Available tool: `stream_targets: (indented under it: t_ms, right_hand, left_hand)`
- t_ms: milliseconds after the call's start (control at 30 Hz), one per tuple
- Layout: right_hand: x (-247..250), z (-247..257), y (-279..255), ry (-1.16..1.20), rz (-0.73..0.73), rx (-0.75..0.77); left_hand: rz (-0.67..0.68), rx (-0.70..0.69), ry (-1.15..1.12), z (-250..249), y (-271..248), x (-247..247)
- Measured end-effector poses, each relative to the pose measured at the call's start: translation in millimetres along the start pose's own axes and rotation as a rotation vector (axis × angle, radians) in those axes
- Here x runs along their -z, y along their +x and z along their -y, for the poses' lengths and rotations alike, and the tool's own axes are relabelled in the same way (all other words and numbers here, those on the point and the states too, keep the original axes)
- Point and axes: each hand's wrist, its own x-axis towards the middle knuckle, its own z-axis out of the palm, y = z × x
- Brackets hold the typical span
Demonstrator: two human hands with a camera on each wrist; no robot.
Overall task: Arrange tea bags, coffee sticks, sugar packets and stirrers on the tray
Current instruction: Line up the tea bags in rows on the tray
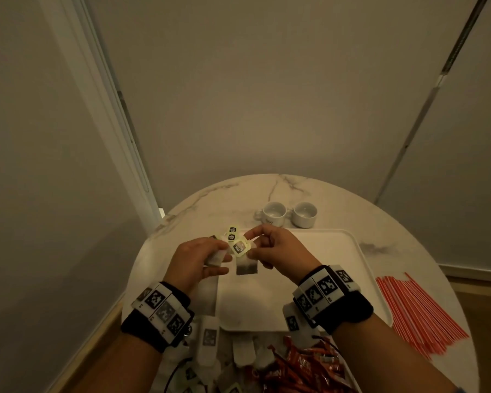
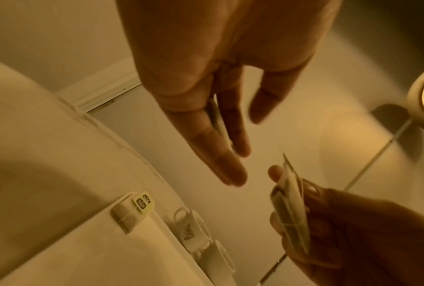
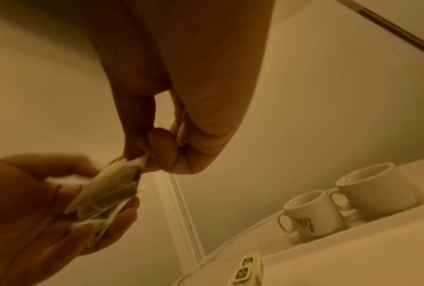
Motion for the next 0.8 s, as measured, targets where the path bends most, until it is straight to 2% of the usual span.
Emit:
stream_targets:
  t_ms: [67,167,367,500,667,800]
  right_hand:
    - [0,2,3,-0.050,0.016,0.007]
    - [-3,4,5,-0.090,0.030,0.015]
    - [-8,4,6,0.040,-0.131,0.069]
    - [-13,2,5,-0.049,-0.208,0.064]
    - [-13,2,9,-0.146,-0.261,0.102]
    - [-10,5,12,-0.315,-0.208,0.157]
  left_hand:
    - [0.083,0.013,0.076,-3,0,-4]
    - [0.128,0.002,0.173,0,3,-8]
    - [0.046,-0.085,0.087,6,8,-11]
    - [-0.007,-0.128,0.069,6,7,-15]
    - [0.017,-0.160,0.152,6,7,-15]
    - [0.072,-0.173,0.283,3,11,-13]
